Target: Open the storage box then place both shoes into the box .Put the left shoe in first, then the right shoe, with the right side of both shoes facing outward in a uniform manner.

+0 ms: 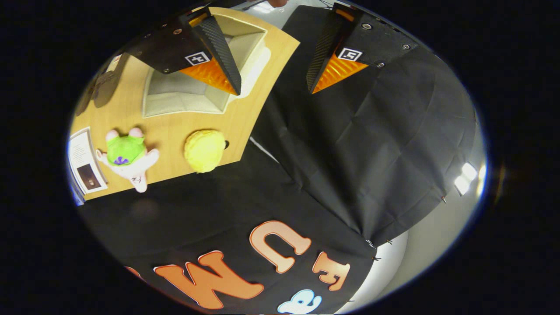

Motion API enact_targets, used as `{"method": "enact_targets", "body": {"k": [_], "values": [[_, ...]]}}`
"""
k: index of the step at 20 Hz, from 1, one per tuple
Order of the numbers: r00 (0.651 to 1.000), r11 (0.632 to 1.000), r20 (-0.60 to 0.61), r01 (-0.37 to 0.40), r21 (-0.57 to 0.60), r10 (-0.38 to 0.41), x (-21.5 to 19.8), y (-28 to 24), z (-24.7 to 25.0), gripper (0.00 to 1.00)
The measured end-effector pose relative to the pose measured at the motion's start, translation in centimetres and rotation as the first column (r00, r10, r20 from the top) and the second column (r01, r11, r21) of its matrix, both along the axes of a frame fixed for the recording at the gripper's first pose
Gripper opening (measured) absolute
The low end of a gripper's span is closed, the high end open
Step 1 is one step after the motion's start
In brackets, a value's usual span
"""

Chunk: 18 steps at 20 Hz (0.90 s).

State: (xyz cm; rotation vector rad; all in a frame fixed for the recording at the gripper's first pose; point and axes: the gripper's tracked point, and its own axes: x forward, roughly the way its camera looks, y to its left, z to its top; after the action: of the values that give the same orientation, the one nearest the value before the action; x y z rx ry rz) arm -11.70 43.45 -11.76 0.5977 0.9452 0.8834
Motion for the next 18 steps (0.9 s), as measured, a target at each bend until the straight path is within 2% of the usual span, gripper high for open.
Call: {"method": "enact_targets", "body": {"k": [7,12,18], "values": [[0.992,0.978,0.085,0.111,-0.179,-0.097,2.4,-9.0,-5.4,0.95],[0.987,0.94,0.126,0.137,-0.312,-0.102,2.7,-15.3,-9.0,0.95],[0.99,0.891,0.094,0.138,-0.432,-0.107,2.0,-21.0,-14.0,0.95]]}}
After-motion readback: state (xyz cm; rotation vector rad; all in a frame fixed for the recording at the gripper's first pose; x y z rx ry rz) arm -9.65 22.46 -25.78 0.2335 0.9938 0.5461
